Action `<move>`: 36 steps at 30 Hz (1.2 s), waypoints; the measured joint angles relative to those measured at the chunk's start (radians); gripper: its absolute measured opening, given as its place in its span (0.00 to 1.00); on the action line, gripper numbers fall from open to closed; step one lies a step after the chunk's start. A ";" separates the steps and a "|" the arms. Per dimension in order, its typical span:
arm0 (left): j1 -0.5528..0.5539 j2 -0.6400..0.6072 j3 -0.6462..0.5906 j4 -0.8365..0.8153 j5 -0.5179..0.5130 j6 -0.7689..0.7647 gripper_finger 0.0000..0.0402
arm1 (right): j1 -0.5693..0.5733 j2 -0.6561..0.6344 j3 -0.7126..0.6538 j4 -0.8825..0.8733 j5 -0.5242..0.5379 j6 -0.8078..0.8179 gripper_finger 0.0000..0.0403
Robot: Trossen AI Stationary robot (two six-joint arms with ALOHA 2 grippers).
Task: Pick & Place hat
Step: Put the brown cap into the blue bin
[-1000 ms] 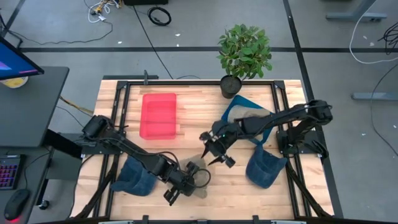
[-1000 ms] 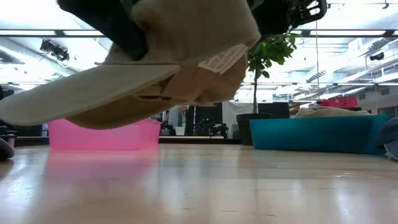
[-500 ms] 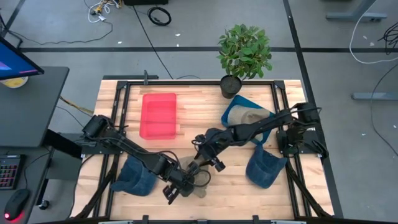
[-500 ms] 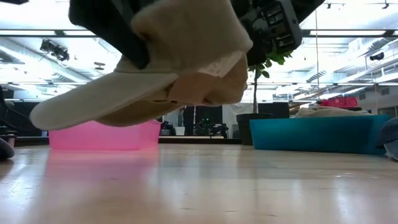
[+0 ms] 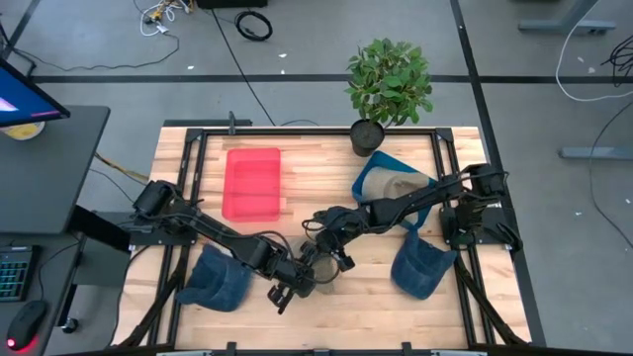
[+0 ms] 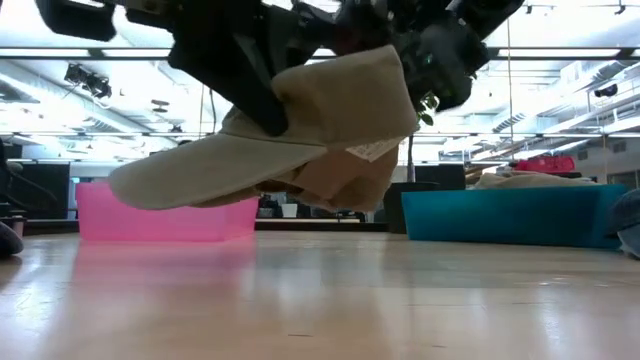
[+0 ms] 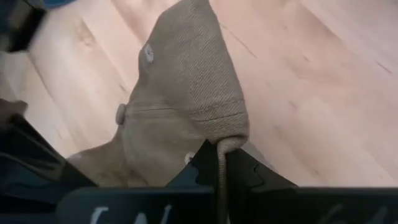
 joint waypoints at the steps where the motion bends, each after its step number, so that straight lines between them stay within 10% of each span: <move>1: 0.003 0.000 0.000 0.000 0.000 0.004 0.02 | 0.000 0.000 0.000 -0.016 0.043 0.000 0.03; 12: -0.001 0.000 0.000 -0.018 0.002 0.219 0.02 | 0.007 0.000 0.000 -0.034 0.123 -0.028 0.07; 36: 0.010 0.000 0.000 -0.120 0.004 0.203 0.02 | 0.045 0.000 0.000 0.031 0.282 -0.175 0.64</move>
